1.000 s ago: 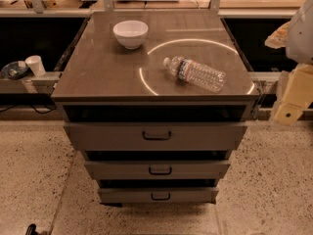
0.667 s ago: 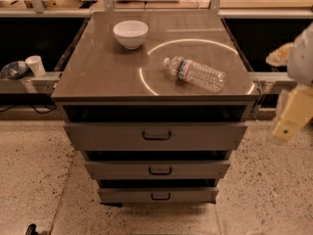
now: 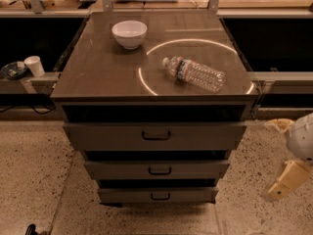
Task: Open bottom drawer
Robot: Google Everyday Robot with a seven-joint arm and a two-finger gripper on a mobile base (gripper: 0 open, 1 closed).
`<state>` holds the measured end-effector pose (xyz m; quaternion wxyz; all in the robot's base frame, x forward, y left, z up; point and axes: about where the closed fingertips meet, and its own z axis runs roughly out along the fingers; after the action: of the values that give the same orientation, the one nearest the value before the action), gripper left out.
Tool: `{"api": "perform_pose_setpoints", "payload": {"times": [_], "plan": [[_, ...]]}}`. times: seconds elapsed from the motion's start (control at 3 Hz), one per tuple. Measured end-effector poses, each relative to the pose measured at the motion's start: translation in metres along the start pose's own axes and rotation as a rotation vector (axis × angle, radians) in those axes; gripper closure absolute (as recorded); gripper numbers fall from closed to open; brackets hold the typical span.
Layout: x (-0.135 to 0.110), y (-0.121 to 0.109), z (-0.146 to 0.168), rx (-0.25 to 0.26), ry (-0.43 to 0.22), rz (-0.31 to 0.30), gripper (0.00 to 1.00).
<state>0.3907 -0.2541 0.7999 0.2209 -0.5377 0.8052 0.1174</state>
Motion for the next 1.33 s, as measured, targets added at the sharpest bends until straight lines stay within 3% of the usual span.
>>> {"api": "perform_pose_setpoints", "payload": {"times": [0.67,1.0,1.33], "plan": [[0.004,0.006,0.014,-0.029,-0.010,-0.005,0.00],[0.006,0.023,0.062,-0.075,-0.087,-0.036,0.00],[0.009,0.044,0.141,-0.109,-0.124,-0.130,0.00]]}}
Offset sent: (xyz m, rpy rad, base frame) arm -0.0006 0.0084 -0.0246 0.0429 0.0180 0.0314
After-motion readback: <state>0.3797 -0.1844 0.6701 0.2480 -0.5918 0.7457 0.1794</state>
